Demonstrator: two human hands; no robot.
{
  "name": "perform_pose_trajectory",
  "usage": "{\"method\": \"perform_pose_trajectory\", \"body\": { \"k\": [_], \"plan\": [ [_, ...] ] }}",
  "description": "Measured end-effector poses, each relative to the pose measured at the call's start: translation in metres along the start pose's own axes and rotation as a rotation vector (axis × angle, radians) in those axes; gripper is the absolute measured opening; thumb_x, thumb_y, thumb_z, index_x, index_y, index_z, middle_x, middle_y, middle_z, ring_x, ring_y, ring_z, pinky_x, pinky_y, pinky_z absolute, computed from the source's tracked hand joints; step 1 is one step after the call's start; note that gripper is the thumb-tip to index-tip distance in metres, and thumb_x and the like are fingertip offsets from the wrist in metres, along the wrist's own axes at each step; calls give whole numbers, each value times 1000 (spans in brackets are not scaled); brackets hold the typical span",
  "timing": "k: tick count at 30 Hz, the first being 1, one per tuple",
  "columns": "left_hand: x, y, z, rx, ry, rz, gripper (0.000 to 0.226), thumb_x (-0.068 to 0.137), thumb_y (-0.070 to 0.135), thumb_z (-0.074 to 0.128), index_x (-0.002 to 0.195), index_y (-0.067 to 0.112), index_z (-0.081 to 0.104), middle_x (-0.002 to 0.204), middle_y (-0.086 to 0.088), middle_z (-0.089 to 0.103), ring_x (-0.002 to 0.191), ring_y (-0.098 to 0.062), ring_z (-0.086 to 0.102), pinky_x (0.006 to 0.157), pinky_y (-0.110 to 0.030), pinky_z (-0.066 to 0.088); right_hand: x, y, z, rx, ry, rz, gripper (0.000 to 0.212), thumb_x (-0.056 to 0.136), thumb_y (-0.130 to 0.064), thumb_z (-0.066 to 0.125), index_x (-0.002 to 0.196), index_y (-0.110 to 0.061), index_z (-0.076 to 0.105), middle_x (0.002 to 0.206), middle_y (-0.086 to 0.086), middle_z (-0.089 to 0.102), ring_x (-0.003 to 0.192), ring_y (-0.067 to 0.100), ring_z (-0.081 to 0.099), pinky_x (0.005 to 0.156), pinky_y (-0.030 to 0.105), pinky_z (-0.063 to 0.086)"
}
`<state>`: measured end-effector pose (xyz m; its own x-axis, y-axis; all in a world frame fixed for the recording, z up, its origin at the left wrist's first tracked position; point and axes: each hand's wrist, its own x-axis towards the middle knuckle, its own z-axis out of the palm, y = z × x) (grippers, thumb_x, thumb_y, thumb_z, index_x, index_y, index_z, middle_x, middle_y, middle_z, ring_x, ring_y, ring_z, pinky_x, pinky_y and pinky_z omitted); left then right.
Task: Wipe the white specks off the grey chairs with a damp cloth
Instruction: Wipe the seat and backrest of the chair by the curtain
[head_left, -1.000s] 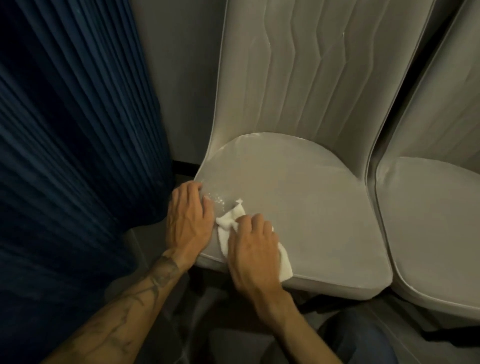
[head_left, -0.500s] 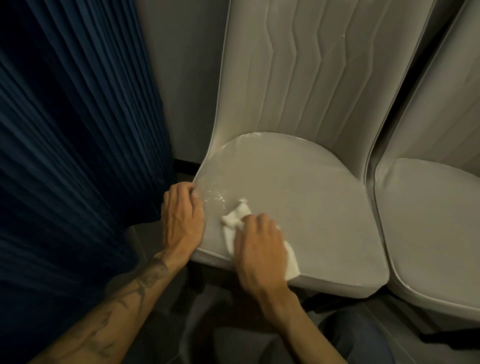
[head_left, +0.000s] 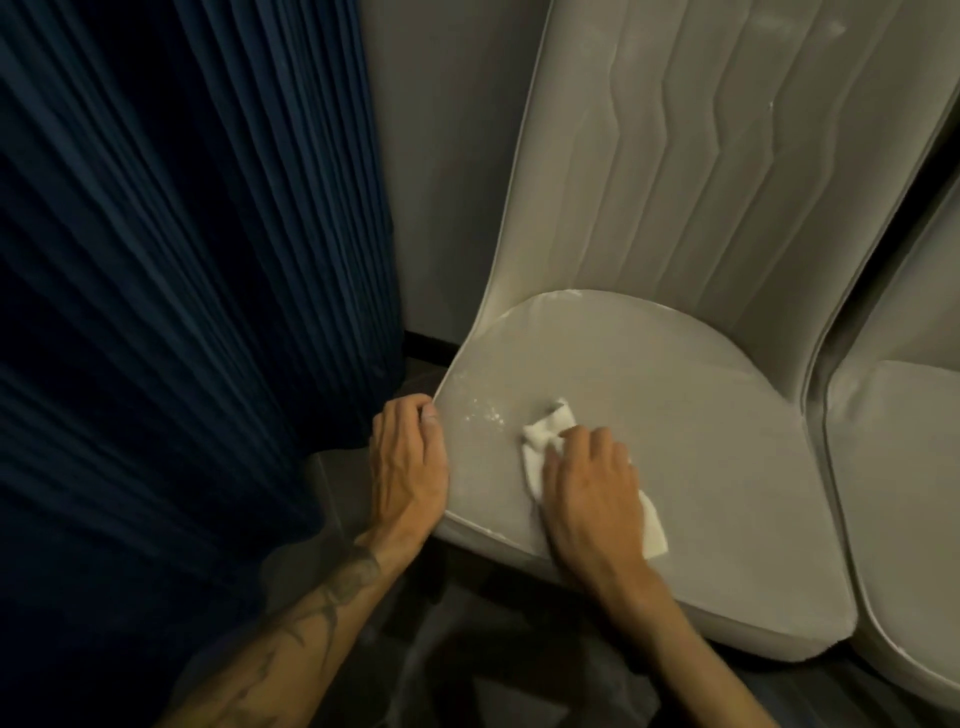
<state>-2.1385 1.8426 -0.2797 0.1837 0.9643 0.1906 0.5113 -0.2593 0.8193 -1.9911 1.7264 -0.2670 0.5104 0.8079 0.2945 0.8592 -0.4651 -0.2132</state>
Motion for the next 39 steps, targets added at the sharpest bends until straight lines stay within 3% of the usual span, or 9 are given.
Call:
{"method": "perform_pose_trajectory", "body": {
  "k": [5, 10, 16, 22, 27, 31, 33, 36, 39],
  "plan": [
    [-1, -19, -6, 31, -30, 52, 51, 104, 44, 23, 110, 13, 63, 107, -4, 62, 97, -14, 48, 87, -26, 32, 79, -21, 17, 8, -90, 65, 31, 106, -31, 32, 110, -8, 52, 114, 17, 54, 100, 36, 51, 88, 46, 36],
    [-3, -28, -1, -20, -13, 69, 43, 103, 47, 23, 94, 20, 55, 93, 4, 54, 86, -11, 49, 80, -29, 38, 62, -61, 38, 120, -146, -389, 26, 102, -31, 34, 102, -12, 53, 102, 12, 54, 87, 31, 50, 79, 46, 43],
    [0, -29, 0, 18, -23, 107, 38, 108, 37, 27, 96, 16, 56, 93, 4, 51, 86, -14, 48, 82, -36, 40, 142, -58, 42, -25, -190, -205, 32, 106, -33, 31, 118, -9, 49, 122, 15, 51, 101, 35, 49, 89, 45, 38],
    [-2, -31, 4, -57, 3, 67, 22, 105, 41, 31, 100, 27, 47, 97, 9, 51, 88, -7, 47, 85, -34, 40, 98, -62, 47, 133, -249, -564, 29, 105, -36, 36, 105, -12, 52, 106, 10, 52, 89, 28, 47, 84, 47, 41],
    [0, -33, 3, -51, -52, 46, 26, 104, 49, 28, 103, 30, 47, 97, 11, 50, 86, -3, 48, 77, -24, 38, 138, -69, 40, -38, -217, -342, 34, 107, -35, 31, 115, -8, 50, 118, 14, 53, 98, 31, 49, 90, 42, 38],
    [7, -42, -2, -168, -120, -7, 24, 109, 40, 30, 93, 32, 46, 93, 13, 50, 89, 10, 50, 75, -14, 33, 76, -75, 36, 73, -232, -540, 30, 106, -37, 31, 106, -14, 50, 108, 8, 51, 92, 26, 47, 86, 42, 40],
    [16, -49, -6, -145, -134, -5, 28, 112, 36, 30, 92, 34, 50, 92, 12, 53, 86, 8, 50, 75, -9, 35, 55, -62, 27, 160, -274, -584, 27, 105, -38, 33, 100, -17, 49, 101, 4, 48, 85, 23, 45, 81, 40, 40],
    [39, -53, -8, -93, -141, -17, 35, 113, 31, 30, 107, 19, 62, 102, 5, 56, 85, 4, 44, 77, -15, 31, 71, -52, 20, 107, -311, -436, 27, 105, -38, 36, 102, -15, 50, 104, 6, 49, 90, 26, 47, 85, 43, 40],
    [71, -46, -7, -17, -191, 58, 32, 112, 34, 35, 117, 19, 64, 111, 2, 57, 98, -4, 50, 83, -23, 35, 76, -63, 21, 23, -253, -278, 29, 105, -37, 33, 110, -14, 50, 111, 9, 50, 97, 30, 48, 89, 44, 39]
  ]
}}
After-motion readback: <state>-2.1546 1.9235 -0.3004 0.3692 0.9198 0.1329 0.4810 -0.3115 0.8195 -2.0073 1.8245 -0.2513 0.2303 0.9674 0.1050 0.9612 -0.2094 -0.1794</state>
